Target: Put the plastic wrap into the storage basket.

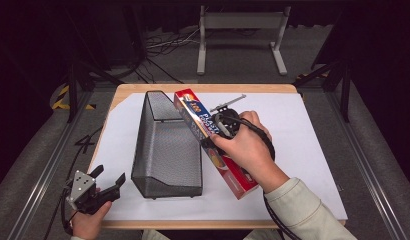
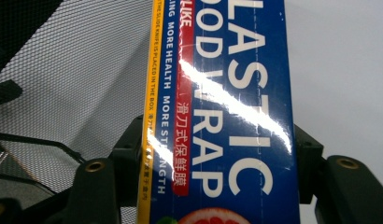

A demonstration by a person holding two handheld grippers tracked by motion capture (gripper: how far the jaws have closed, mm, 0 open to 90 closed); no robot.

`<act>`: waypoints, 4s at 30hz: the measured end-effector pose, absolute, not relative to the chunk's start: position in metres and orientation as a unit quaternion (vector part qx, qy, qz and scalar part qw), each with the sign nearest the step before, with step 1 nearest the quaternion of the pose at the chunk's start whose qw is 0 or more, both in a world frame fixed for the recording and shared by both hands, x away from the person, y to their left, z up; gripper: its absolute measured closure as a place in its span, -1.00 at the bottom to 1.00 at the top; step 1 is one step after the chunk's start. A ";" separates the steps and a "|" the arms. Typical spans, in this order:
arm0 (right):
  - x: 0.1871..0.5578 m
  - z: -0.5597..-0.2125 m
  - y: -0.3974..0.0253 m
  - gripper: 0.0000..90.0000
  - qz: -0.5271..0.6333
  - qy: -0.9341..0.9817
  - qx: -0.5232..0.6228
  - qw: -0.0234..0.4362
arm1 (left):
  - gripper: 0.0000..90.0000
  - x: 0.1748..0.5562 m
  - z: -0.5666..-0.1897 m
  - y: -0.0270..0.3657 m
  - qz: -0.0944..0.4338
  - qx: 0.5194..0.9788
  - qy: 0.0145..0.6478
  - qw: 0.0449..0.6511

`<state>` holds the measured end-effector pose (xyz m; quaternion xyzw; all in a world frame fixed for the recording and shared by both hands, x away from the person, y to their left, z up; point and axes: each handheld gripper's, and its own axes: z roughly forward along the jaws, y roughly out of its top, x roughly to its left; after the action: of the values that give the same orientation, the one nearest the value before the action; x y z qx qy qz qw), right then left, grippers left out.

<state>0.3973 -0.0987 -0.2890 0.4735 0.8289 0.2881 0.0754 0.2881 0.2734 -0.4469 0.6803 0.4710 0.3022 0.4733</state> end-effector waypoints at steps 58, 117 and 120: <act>0.431 -0.348 -0.017 -0.12 0.233 0.841 0.487 0.032 | -0.55 0.287 -0.447 0.275 0.303 0.678 0.472 0.475; 0.402 -0.299 -0.068 -0.49 0.351 0.828 0.426 0.095 | -0.55 0.292 -0.448 0.271 0.296 0.684 0.471 0.472; 0.398 -0.296 -0.081 -0.50 0.351 0.828 0.425 0.102 | -0.55 0.292 -0.448 0.271 0.295 0.683 0.472 0.473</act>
<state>0.3975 -0.0811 -0.2957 0.4249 0.8279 0.3514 0.1024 0.2925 0.2709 -0.4481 0.6826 0.4724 0.2955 0.4728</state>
